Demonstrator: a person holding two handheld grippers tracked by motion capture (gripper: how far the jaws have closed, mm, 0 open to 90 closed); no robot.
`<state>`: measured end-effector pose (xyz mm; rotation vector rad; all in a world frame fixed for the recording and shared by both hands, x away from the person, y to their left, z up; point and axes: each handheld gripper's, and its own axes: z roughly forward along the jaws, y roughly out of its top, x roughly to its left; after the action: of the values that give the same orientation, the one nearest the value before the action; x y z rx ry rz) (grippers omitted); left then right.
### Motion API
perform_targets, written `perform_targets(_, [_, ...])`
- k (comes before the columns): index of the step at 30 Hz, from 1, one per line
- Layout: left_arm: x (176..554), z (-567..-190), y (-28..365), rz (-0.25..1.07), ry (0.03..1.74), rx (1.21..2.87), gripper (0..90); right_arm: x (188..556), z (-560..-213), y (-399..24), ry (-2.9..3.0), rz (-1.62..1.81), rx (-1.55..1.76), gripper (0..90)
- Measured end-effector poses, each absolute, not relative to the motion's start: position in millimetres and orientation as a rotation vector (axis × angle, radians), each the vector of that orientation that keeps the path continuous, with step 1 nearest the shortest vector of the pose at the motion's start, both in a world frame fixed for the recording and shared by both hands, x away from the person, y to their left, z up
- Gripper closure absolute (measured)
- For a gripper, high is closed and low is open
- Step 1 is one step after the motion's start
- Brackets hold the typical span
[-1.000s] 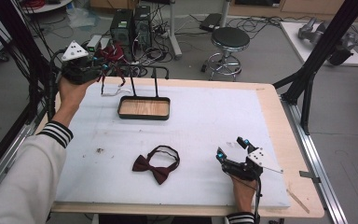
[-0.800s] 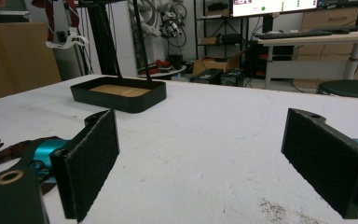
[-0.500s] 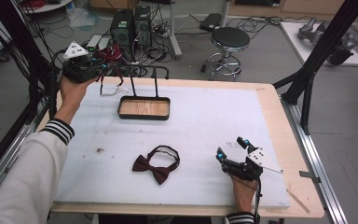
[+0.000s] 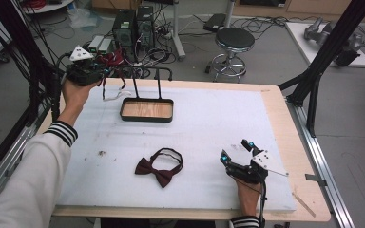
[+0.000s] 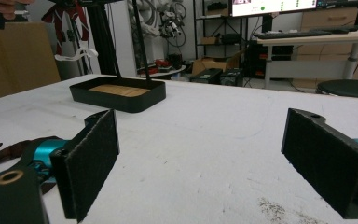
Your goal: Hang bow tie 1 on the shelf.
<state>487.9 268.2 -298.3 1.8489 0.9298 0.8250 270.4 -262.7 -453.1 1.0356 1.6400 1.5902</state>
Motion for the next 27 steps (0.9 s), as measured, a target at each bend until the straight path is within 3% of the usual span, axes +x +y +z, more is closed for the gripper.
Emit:
perform_targets(14, [487.2, -307.8, 271.2, 0.804, 0.959, 1.888, 73.6, 270.3, -453.1, -262.4, 1.639, 1.590, 1.035, 10.3])
perform_targets(27, [490.6, -322.4, 264.5, 0.692, 0.974, 1.981, 73.5, 270.4, -453.1, -262.4, 1.640, 1.585, 1.030, 10.3])
